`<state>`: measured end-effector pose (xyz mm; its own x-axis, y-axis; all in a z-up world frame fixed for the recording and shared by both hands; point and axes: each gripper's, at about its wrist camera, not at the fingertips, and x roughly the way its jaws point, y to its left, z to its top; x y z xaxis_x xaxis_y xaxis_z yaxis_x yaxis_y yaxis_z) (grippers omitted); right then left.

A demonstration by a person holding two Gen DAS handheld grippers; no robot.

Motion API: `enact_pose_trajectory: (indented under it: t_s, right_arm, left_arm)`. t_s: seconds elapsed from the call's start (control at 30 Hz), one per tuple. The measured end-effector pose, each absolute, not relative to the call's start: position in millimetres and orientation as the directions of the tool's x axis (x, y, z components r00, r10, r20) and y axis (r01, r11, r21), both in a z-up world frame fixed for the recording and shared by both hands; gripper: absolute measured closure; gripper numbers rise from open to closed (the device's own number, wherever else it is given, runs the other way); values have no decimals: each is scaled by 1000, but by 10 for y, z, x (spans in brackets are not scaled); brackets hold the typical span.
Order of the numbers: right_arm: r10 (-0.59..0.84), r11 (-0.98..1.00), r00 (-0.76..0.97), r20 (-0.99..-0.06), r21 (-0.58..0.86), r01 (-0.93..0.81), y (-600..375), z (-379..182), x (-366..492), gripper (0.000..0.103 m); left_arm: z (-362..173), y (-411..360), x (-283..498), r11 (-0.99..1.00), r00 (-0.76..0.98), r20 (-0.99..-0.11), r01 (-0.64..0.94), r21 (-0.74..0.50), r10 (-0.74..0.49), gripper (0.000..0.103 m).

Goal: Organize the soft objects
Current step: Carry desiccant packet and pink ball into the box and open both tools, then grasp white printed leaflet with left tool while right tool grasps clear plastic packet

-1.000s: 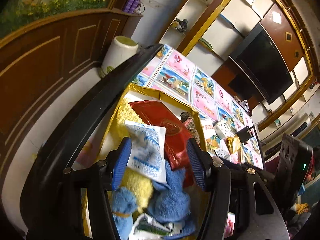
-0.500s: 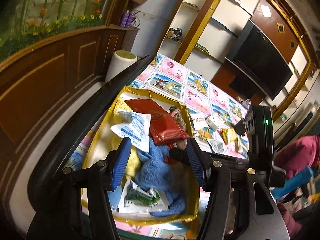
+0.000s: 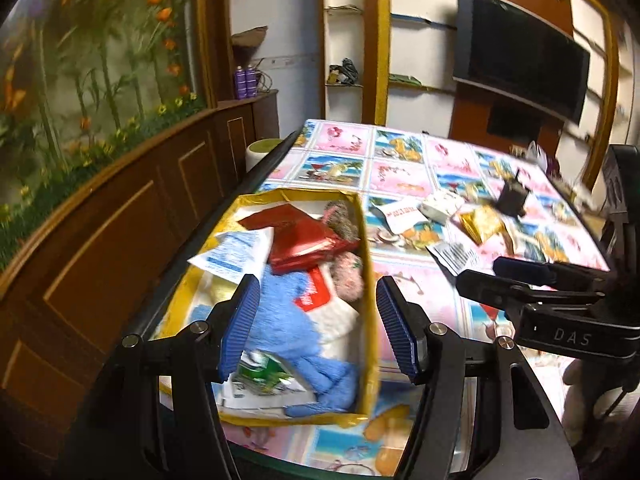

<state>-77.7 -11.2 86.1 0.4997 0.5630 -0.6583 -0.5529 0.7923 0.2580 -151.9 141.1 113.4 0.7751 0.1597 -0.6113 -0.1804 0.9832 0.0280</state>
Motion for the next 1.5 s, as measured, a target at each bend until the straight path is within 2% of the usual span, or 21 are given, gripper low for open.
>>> enact_pose_trajectory:
  t_s: [0.33, 0.77, 1.0, 1.17, 1.3, 1.5]
  right_arm:
    - [514, 848, 552, -657, 291, -444, -843, 695, -733, 38]
    - [498, 866, 570, -653, 344, -363, -1386, 539, -638, 38]
    - [473, 881, 580, -663, 350, -319, -1619, 477, -531, 38]
    - [451, 892, 580, -678, 358, -275, -1787, 396, -421, 38]
    - [434, 897, 599, -673, 383, -220, -1976, 390, -327, 38]
    - [341, 930, 652, -677, 346, -128, -2213, 541, 44, 37]
  left_arm:
    - [1095, 890, -1430, 985, 753, -635, -127, 117, 172, 42]
    - [978, 525, -1247, 987, 715, -683, -63, 148, 148, 42]
    - [846, 612, -1109, 997, 666, -742, -61, 55, 82, 42]
    - [748, 637, -1030, 998, 629, -776, -17, -55, -32, 42]
    - [657, 572, -969, 996, 599, -796, 16, -91, -82, 42]
    - [588, 584, -857, 985, 572, -807, 10, -174, -149, 42]
